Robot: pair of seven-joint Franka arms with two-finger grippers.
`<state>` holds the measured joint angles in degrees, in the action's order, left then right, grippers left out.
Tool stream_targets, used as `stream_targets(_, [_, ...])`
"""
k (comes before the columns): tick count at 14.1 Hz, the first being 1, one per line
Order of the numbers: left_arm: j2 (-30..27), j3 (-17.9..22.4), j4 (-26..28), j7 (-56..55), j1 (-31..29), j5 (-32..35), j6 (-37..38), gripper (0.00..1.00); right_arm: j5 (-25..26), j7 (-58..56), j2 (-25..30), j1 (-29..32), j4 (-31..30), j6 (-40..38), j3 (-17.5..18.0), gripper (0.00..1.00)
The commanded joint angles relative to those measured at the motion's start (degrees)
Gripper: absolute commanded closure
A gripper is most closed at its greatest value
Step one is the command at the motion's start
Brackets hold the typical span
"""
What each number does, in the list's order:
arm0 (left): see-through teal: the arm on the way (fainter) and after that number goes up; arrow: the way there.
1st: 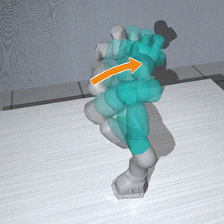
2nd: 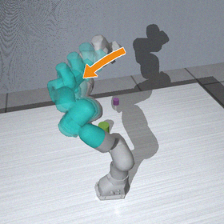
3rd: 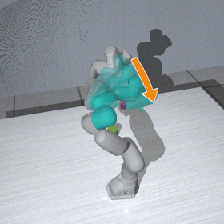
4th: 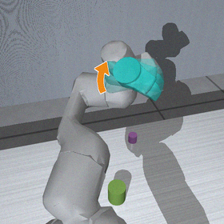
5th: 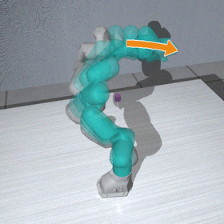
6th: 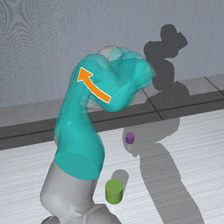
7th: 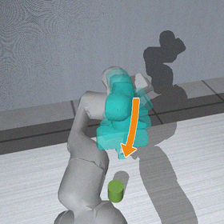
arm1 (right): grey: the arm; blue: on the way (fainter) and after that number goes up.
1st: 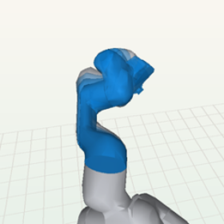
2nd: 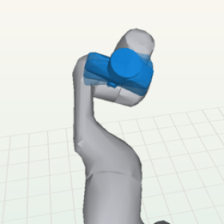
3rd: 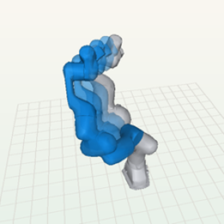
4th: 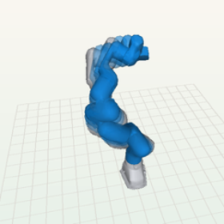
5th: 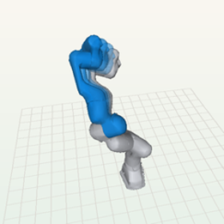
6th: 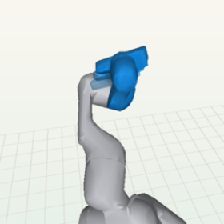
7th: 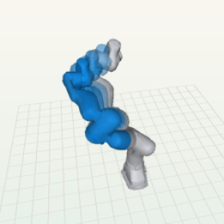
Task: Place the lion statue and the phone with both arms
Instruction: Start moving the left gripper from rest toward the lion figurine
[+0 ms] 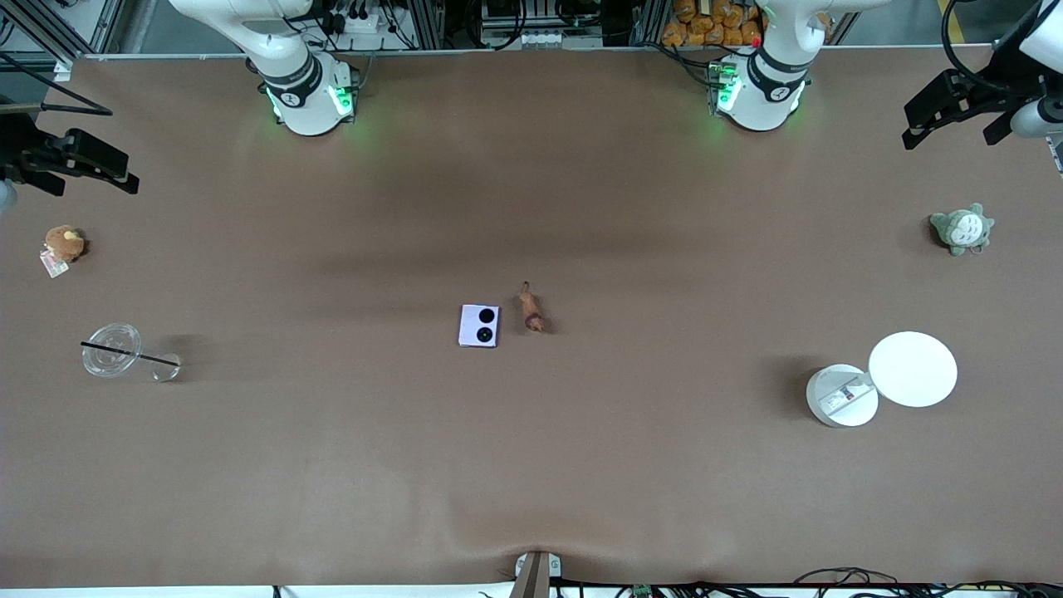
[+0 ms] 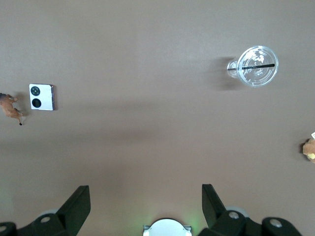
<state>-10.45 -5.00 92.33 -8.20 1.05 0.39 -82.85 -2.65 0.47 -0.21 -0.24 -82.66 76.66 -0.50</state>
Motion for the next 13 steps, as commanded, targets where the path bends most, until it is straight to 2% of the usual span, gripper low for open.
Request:
stream_targets(1, [0.3,-0.4,-1.5,-0.2,-0.3,0.0,1.3,0.0,1.0,-0.7,-0.2,0.0,1.6,-1.5,0.7,0.0])
stream_targets(13, [2.0,-0.4,-1.8,0.7,0.0,-0.6,4.5,0.0,0.5,-0.4,-0.4,0.5,1.5,-1.4,0.4,0.0])
